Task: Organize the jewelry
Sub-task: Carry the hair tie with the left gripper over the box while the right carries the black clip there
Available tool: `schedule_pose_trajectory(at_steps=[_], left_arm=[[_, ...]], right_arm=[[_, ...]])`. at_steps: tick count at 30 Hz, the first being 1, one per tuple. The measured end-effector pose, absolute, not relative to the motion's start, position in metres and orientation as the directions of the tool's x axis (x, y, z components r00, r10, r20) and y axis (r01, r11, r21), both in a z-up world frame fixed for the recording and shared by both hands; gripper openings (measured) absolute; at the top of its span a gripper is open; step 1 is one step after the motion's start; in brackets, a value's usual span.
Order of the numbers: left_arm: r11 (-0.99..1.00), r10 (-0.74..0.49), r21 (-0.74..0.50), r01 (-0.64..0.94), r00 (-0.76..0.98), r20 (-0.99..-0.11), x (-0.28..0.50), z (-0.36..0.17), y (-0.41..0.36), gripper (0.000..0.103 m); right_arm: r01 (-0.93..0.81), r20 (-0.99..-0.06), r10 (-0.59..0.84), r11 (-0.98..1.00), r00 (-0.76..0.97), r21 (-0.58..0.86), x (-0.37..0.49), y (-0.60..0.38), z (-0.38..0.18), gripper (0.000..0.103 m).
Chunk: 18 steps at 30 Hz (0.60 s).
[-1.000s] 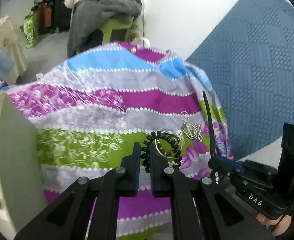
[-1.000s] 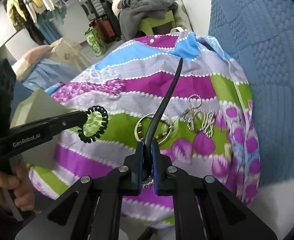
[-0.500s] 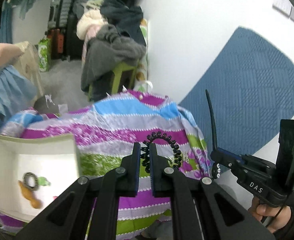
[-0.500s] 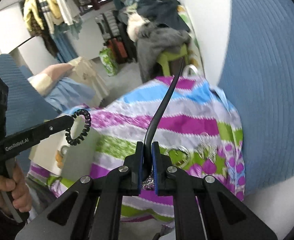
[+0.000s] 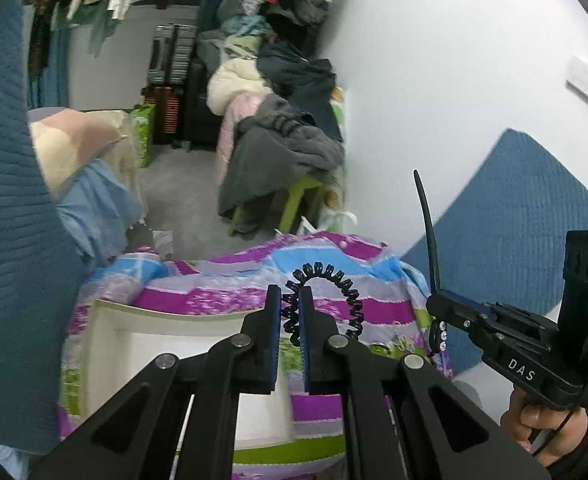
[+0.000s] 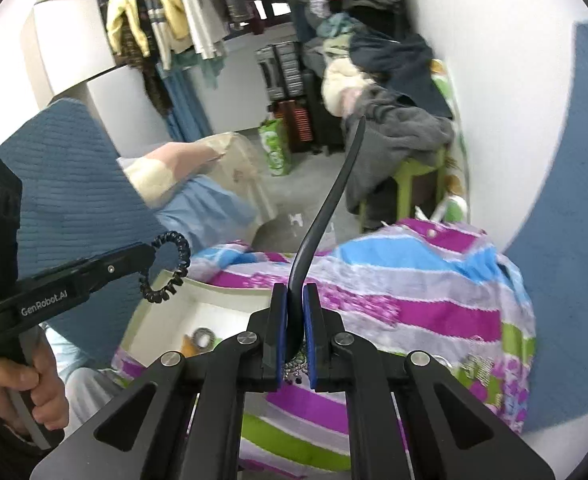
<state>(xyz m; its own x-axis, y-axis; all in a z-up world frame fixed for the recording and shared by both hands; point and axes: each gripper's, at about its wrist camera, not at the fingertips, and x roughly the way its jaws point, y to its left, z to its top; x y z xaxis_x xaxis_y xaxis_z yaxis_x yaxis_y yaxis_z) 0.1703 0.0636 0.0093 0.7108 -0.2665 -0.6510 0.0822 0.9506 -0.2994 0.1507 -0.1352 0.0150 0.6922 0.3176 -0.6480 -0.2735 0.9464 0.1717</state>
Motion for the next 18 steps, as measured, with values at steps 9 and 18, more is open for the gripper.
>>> schedule_pose_trajectory(at_steps=[9, 18], left_arm=[[0.968, -0.183, -0.25, 0.002, 0.689, -0.701, 0.163, -0.031, 0.119, 0.006], [0.967, -0.144, -0.241, -0.083, 0.603, -0.785, 0.162, -0.116, 0.149, 0.007]], right_arm=[[-0.36, -0.689, 0.372, 0.917, 0.622, 0.171, 0.169, -0.065, -0.014, 0.006], [-0.448, -0.793, 0.379, 0.881, 0.477, 0.152, 0.177, -0.004, -0.1, 0.006]])
